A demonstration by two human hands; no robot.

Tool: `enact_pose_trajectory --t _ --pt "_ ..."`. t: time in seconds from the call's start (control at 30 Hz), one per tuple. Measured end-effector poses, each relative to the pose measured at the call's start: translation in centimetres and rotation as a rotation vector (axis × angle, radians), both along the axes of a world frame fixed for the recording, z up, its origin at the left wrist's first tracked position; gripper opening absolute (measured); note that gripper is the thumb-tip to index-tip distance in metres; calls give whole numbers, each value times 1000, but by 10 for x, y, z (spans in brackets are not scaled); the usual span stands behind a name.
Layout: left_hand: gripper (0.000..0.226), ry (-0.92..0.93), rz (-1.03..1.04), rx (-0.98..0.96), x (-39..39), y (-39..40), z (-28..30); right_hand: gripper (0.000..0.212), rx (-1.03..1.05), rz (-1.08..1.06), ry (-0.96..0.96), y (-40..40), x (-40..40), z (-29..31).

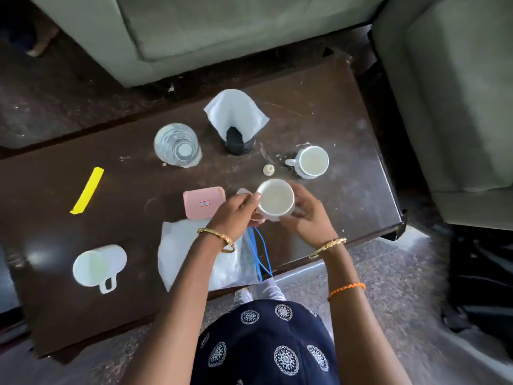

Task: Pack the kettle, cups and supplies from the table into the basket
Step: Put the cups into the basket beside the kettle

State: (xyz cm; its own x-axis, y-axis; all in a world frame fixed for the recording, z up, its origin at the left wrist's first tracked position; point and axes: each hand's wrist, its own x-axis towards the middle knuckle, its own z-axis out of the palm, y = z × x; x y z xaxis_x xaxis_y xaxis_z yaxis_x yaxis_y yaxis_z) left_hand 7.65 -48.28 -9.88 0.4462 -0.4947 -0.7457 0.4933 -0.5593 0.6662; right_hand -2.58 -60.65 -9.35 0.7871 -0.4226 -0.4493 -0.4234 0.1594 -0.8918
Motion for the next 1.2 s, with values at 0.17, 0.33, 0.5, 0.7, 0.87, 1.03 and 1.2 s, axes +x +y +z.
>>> enact_pose_trajectory --t 0.17,0.33,0.5,0.7,0.87,1.03,1.2 --pt "29 -135 14 61 3 -25 -12 48 -469 -365 248 -42 16 -25" --pt "16 -34 114 -25 8 -31 -24 95 -576 -42 499 -70 31 -67" --pt "20 -23 142 -12 11 -21 -35 74 -601 -178 410 -69 41 -80" --pt "19 -16 239 -37 9 -3 -24 70 -707 -272 375 -45 31 -57" --pt "18 -10 347 -127 0 34 2 69 -699 -227 279 0 27 -20" --pt "17 26 538 -100 -13 107 15 67 -636 -138 179 67 27 -4" --pt "16 53 800 -55 -30 198 29 70 -535 34 116 146 39 5"
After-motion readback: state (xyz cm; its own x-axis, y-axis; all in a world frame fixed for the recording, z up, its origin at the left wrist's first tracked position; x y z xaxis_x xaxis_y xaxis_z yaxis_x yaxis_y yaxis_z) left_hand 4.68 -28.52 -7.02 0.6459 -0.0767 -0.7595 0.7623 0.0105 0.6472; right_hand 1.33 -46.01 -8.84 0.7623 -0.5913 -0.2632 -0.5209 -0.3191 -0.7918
